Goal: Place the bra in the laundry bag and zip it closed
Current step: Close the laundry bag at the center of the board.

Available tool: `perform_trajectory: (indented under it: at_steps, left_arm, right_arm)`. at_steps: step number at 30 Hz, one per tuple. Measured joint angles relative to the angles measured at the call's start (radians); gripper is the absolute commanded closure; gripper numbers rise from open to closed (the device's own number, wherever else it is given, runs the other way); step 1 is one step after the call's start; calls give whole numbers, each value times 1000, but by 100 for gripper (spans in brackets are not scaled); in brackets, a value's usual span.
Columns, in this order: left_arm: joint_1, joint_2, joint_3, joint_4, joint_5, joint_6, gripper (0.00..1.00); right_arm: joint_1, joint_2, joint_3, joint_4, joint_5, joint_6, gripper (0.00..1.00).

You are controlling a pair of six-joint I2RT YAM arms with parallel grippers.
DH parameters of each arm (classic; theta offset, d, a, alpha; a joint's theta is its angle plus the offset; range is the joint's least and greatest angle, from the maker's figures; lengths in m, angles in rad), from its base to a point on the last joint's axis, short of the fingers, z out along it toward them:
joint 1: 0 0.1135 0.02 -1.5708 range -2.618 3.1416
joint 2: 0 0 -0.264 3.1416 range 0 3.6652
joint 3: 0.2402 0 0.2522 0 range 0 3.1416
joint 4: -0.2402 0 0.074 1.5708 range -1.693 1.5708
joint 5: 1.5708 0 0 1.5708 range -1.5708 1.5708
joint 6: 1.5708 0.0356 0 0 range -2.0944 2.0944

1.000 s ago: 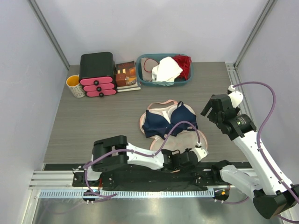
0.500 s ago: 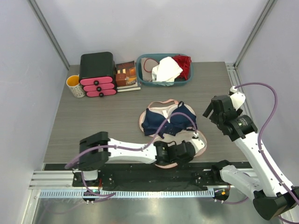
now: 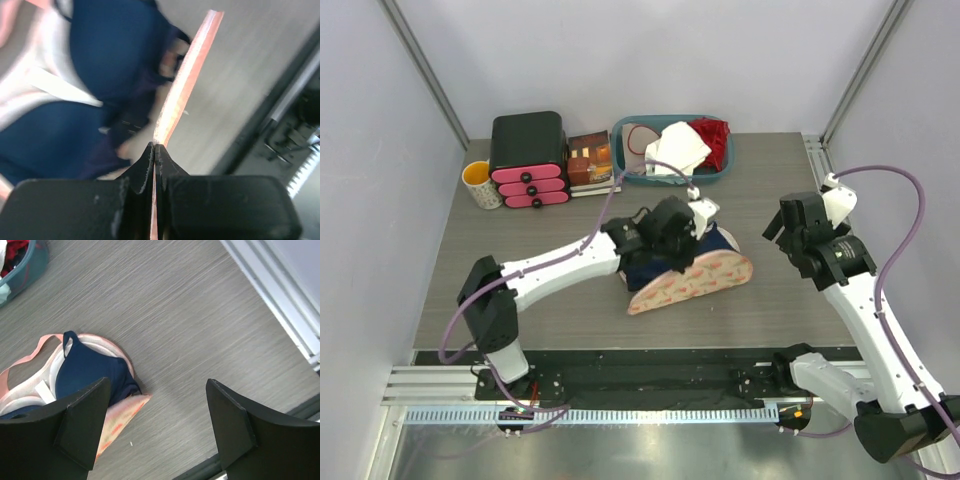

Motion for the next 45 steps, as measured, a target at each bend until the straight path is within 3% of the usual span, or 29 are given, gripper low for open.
perform_trajectory:
  at_steps: [6, 11, 21, 23, 24, 27, 29, 32, 37, 40, 41, 42, 45]
  left_arm:
    - [156, 107, 144, -56, 29, 100, 100]
    - [209, 267, 334, -92, 52, 206, 100]
    - [324, 405, 390, -76, 107, 352, 100]
    - [349, 424, 400, -60, 104, 366, 85]
    - [359, 432, 407, -53, 97, 376, 71]
    - [380, 452, 441, -40, 54, 387, 50]
    - [383, 454, 461, -37, 6, 378, 41]
    - [380, 439, 470, -3, -63, 331, 39]
    - [377, 297, 369, 1, -184, 164, 50]
    - [377, 94, 161, 46, -220, 15, 54]
    - [377, -119, -86, 106, -220, -107, 53]
    - [377, -119, -86, 106, -220, -107, 50]
    - [375, -304, -322, 189, -198, -229, 43]
  right_arm:
    - [0, 31, -93, 94, -113, -22, 21]
    - [6, 90, -206, 172, -229, -41, 21]
    - [57, 97, -328, 351, -413, -80, 21]
    - [69, 98, -343, 388, -444, -86, 21]
    - [76, 101, -351, 405, -457, -88, 21]
    - [108, 123, -363, 442, -476, -89, 21]
    - [141, 141, -364, 459, -480, -89, 21]
    - [188, 164, -365, 480, -480, -89, 21]
    - [210, 173, -385, 523, -504, -89, 21]
    - [210, 178, -396, 550, -522, -90, 20]
    - [210, 180, -402, 568, -534, -91, 20]
    - [210, 181, -402, 568, -534, -91, 21]
    - [210, 189, -411, 600, -556, -97, 20]
